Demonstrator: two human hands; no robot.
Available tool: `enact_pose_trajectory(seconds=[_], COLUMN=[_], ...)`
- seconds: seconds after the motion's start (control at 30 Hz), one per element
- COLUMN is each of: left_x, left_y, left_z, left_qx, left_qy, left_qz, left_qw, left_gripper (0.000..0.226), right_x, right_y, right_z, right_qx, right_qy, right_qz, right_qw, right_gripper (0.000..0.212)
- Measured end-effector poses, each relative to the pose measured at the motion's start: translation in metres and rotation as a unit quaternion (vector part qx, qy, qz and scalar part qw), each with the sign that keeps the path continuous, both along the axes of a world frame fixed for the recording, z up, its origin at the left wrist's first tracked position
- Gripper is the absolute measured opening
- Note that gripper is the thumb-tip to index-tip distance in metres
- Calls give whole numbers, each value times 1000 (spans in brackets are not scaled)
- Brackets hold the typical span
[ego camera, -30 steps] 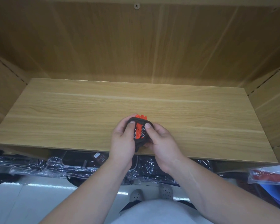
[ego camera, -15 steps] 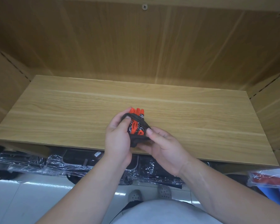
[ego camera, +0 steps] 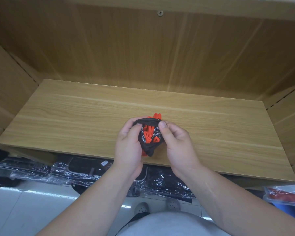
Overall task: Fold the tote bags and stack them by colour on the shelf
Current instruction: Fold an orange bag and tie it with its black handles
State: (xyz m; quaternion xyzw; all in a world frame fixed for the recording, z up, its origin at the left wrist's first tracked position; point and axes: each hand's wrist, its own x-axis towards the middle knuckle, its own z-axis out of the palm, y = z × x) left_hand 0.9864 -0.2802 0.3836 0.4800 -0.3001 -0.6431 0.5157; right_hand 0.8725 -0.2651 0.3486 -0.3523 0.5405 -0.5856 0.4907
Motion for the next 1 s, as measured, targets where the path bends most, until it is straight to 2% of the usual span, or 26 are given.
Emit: enact_pose_trajectory(seconds=[0.27, 0.43, 0.5, 0.57, 0.67, 0.8, 0.93, 1.0], left_x=[-18, -9, -3, 1, 1, -7, -13, -11], left_y=[1, 2, 1, 1, 1, 3, 3, 2], left_z=[4, 3, -2, -7, -9, 0, 7, 7], left_qx=[-26, -61, -85, -121, -131, -85, -15, 5], left_qy=[-42, -71, -91, -118, -143, -95, -14, 13], left_qz=[36, -63, -94, -116, -102, -77, -44, -48], left_qw=[998, 994, 988, 979, 976, 989, 999, 999], left_gripper=[26, 23, 17, 17, 20, 23, 24, 21], right_x=[0, -20, -24, -26, -24, -16, -17, -17], right_y=[-3, -4, -3, -1, 1, 1, 1, 1], right_z=[4, 7, 6, 6, 5, 11, 22, 25], right_qx=[-22, -70, -70, -62, -53, -57, -40, -43], right_qy=[15, 50, 58, 70, 87, 100, 93, 119], right_qz=[6, 43, 60, 55, 29, 10, 32, 48], right_qw=[1000, 995, 994, 994, 994, 993, 994, 991], right_gripper=[63, 75, 72, 56, 46, 60, 56, 53])
